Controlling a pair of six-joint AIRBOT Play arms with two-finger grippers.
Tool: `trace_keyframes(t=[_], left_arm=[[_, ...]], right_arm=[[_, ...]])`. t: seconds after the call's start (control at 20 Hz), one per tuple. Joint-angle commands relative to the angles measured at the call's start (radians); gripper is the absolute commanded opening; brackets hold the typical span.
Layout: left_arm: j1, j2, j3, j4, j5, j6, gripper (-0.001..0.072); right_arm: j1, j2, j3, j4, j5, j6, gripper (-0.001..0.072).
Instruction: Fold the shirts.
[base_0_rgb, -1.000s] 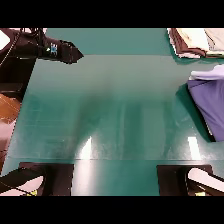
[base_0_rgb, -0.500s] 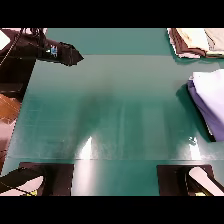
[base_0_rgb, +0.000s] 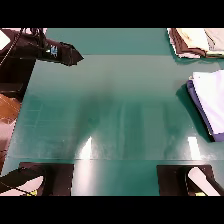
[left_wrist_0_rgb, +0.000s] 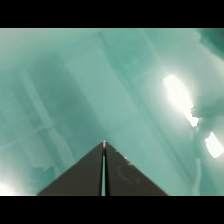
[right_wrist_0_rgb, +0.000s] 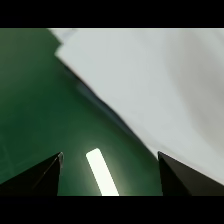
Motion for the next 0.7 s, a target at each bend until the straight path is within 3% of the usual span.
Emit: trace_keyframes(t=[0.0,0.05,0.25,0.35,0.4,0.65], left_arm=[[0.0,0.0,0.0,0.016,0.006,0.0,0.0028],[0.0,0.0,0.0,0.008,0.012,-0.001,0.0029],[0.0,0.0,0.0,0.006,0.017,-0.001,0.0029],[0.0,0.0,0.0,0.006,0.017,-0.001,0.0029],[0.0,0.0,0.0,0.006,0.017,-0.001,0.0029],[0.0,0.0,0.0,0.006,0.017,-0.001,0.0029]], right_arm=[[0.263,0.002,0.07,0.051,-0.089,0.0,0.0588],[0.34,0.002,0.078,0.047,-0.114,0.0,0.0551],[0.545,0.002,0.081,0.047,-0.211,0.0,0.0523],[0.598,0.002,0.081,0.047,-0.223,0.0,0.0117],[0.612,0.002,0.081,0.047,-0.221,0.0,0.0017],[0.621,0.002,0.081,0.047,-0.21,0.0,0.0017]])
